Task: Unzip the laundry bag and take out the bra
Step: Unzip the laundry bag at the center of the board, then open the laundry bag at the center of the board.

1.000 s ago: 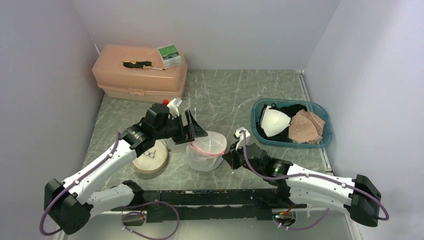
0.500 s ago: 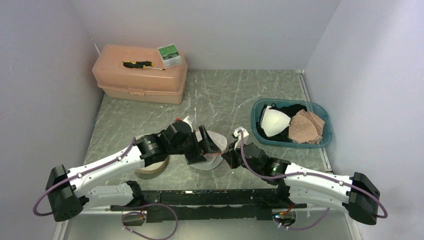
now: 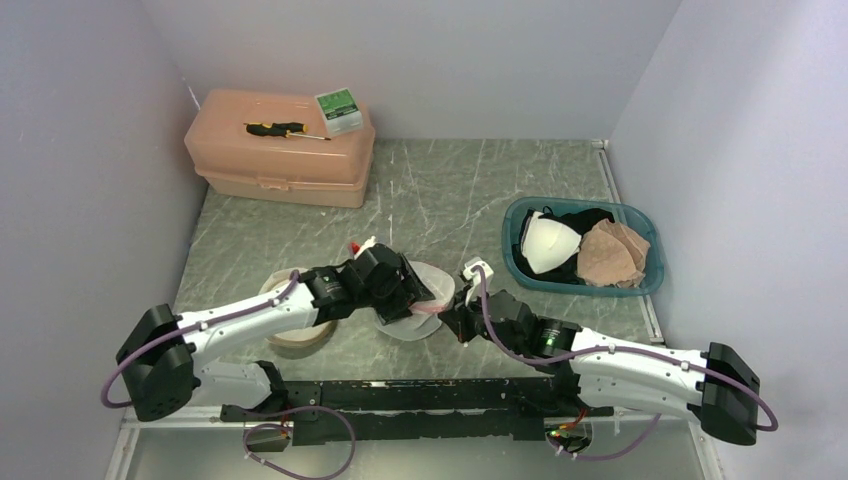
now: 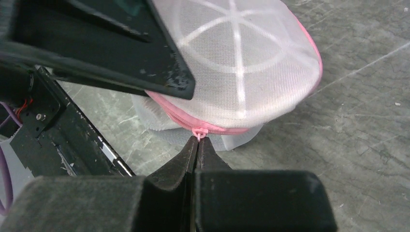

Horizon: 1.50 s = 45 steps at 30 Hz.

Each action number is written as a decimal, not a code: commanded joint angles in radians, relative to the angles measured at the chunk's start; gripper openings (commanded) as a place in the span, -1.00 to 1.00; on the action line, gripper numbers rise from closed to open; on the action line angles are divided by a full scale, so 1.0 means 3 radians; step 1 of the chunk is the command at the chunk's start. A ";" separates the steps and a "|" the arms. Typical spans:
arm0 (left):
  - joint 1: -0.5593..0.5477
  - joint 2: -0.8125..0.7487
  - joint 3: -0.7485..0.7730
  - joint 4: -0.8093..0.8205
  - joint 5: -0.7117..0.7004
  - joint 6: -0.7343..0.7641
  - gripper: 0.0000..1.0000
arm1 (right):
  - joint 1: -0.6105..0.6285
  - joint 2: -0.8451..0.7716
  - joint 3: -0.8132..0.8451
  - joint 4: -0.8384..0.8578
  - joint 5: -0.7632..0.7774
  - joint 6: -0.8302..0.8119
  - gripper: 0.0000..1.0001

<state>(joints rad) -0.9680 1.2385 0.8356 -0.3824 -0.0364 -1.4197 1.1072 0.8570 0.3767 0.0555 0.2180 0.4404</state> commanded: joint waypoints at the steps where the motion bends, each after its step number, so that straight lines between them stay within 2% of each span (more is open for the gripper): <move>1: 0.0097 0.0126 0.0098 0.0086 -0.0139 -0.0004 0.29 | 0.0033 -0.0089 0.0049 0.0175 -0.0002 -0.0056 -1.00; 12: 0.0186 0.0059 0.0050 0.0094 -0.0182 0.0067 -0.82 | 0.0042 -0.0044 0.0038 -0.0017 0.0332 0.0073 -1.00; 14: 0.0185 0.0028 0.0035 0.0086 -0.0192 0.0071 -0.94 | 0.0037 -0.0056 0.0012 -0.0069 0.0457 0.0144 -1.00; 30: 0.0188 -0.0056 -0.0101 0.0220 -0.0079 0.0141 -0.95 | -0.0011 0.0096 -0.0028 -0.0397 0.0804 0.0546 -1.00; 37: 0.0186 -0.0106 -0.0194 0.0352 0.0004 0.0244 -0.95 | -0.0025 -0.0052 -0.0062 -0.0285 0.0661 0.0474 -1.00; 38: 0.0185 -0.0106 -0.0206 0.0369 0.0012 0.0274 -0.95 | -0.0025 -0.0116 -0.0063 -0.0283 0.0622 0.0453 -0.85; 39: 0.0189 -0.0104 -0.0212 0.0375 0.0018 0.0298 -0.95 | -0.0021 -0.0178 -0.0052 -0.0297 0.0580 0.0428 -0.61; 41: 0.0186 -0.0116 -0.0225 0.0399 0.0039 0.0370 -0.82 | -0.0024 -0.0323 -0.0011 -0.0376 0.0508 0.0366 -0.16; 43: 0.0184 -0.0147 -0.0234 0.0430 0.0076 0.0457 -0.53 | -0.0022 -0.0463 0.0063 -0.0515 0.0462 0.0317 0.10; 45: 0.0184 -0.0188 -0.0243 0.0435 0.0090 0.0549 -0.21 | -0.0024 -0.0594 0.0155 -0.0681 0.0453 0.0279 0.23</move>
<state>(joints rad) -0.9173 1.2228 0.7685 -0.2741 -0.0273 -1.3220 1.1027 0.7498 0.3637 -0.0795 0.3733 0.5644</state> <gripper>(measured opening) 0.271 0.556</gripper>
